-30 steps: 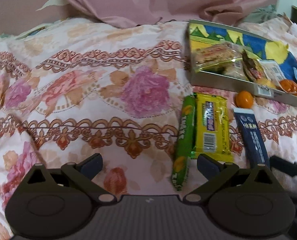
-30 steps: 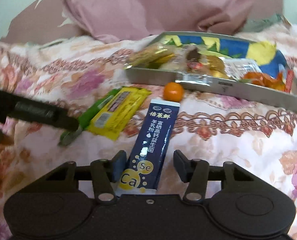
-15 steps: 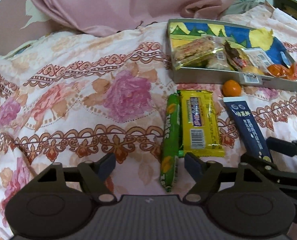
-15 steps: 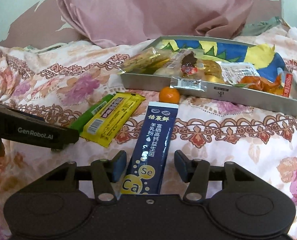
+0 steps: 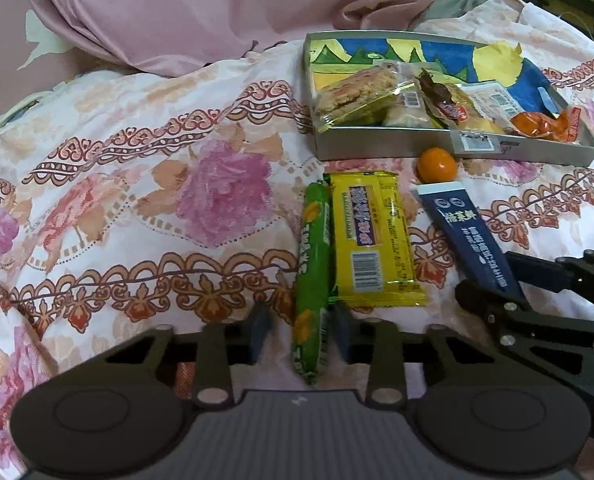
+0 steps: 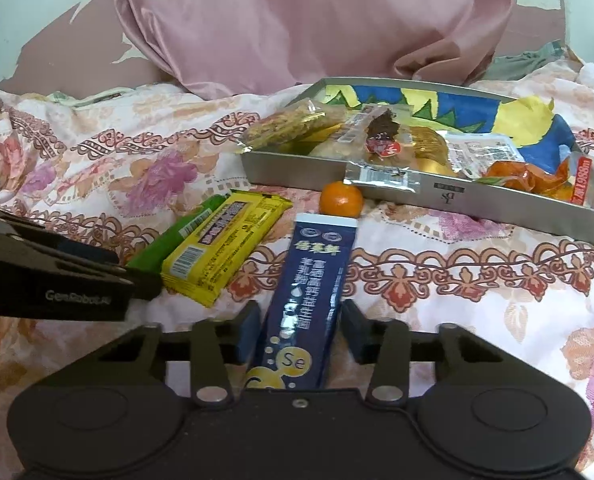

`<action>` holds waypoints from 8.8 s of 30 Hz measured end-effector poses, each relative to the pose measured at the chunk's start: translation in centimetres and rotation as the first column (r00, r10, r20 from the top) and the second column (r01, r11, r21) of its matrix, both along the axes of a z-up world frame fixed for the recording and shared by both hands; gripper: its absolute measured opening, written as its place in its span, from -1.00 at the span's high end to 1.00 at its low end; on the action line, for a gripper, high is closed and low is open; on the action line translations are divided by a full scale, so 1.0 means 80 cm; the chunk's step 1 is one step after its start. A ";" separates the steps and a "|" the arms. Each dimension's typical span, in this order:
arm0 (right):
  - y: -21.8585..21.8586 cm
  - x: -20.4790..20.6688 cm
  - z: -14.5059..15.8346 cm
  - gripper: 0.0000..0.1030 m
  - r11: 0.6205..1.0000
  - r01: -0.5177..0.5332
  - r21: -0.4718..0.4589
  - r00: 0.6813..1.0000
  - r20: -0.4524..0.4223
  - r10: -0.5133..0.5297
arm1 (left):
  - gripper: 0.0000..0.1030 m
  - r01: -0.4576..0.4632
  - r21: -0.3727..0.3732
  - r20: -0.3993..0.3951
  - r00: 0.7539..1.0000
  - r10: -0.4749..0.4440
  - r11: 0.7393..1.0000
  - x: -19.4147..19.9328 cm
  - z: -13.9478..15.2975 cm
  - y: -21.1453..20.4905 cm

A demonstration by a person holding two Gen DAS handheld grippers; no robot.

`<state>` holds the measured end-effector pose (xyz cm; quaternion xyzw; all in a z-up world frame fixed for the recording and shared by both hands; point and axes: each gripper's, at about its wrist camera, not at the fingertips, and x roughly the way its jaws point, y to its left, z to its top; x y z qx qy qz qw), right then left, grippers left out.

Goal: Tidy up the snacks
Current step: 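Grasp the blue Se-Ca stick with the right tool while the left tool grasps the green stick, then lift both held sticks and carry them over the tray, then lower both sticks into the tray and open both tools, then pull both tools back from the tray toward the yellow bar, then move both tools down toward the yellow bar and small orange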

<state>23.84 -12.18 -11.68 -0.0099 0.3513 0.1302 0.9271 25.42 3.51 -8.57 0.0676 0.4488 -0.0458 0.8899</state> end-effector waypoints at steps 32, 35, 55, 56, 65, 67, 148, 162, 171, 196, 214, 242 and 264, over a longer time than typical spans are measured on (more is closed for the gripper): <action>0.038 -0.049 0.020 0.29 0.976 -0.129 -0.175 0.983 0.104 0.148 | 0.45 -0.110 -0.230 -0.109 0.990 0.087 0.967 0.000 0.003 0.023; 0.037 -0.048 0.020 0.29 0.977 -0.127 -0.172 0.984 0.102 0.146 | 0.44 -0.121 -0.246 -0.108 0.989 0.096 0.962 0.004 0.000 0.025; 0.029 -0.058 0.046 0.29 0.981 -0.097 -0.166 0.973 0.190 0.129 | 0.65 -0.225 -0.552 -0.209 0.970 0.128 0.803 -0.041 0.021 0.059; 0.027 -0.059 0.048 0.29 0.982 -0.094 -0.165 0.972 0.196 0.126 | 0.65 -0.227 -0.569 -0.207 0.970 0.129 0.791 -0.043 0.022 0.062; 0.011 -0.070 0.081 0.29 0.981 -0.061 -0.185 0.953 0.280 0.112 | 0.65 -0.145 -0.591 -0.038 0.988 0.152 0.794 -0.050 0.066 0.059; 0.004 -0.066 0.087 0.29 0.984 -0.047 -0.174 0.953 0.287 0.096 | 0.65 -0.128 -0.574 0.005 0.987 0.159 0.809 -0.042 0.081 0.051; -0.169 -0.019 0.160 -0.99 0.987 0.148 0.066 0.935 0.315 -0.161 | -0.98 -0.136 -0.244 0.285 0.936 0.205 0.960 -0.033 0.157 -0.063; -0.159 -0.137 0.152 -0.99 0.984 0.161 0.070 0.942 0.286 -0.174 | -0.99 -0.228 -0.235 0.275 0.917 0.290 0.945 -0.155 0.119 -0.017; -0.153 -0.186 0.144 -0.99 0.978 0.198 0.060 0.943 0.260 -0.207 | -0.99 -0.197 -0.116 0.315 0.922 0.224 0.974 -0.206 0.106 -0.033; -0.117 -0.221 0.131 -0.99 0.978 0.200 -0.062 0.963 0.194 -0.185 | -0.99 -0.184 -0.046 0.231 0.954 0.190 0.982 -0.238 0.095 -0.050; -0.113 -0.199 0.118 -0.99 0.980 0.185 -0.070 0.971 0.163 -0.172 | -0.99 -0.225 -0.097 0.154 0.959 0.238 0.969 -0.199 0.083 -0.039; -0.097 -0.173 0.136 -0.99 0.976 0.213 -0.046 0.965 0.164 -0.203 | -0.99 -0.347 -0.135 0.176 0.913 0.367 0.928 -0.179 0.094 -0.027; -0.071 -0.079 0.219 -0.99 0.994 0.063 -0.092 0.974 0.223 -0.041 | -0.99 -0.287 -0.135 0.197 0.930 0.309 0.948 -0.070 0.143 -0.007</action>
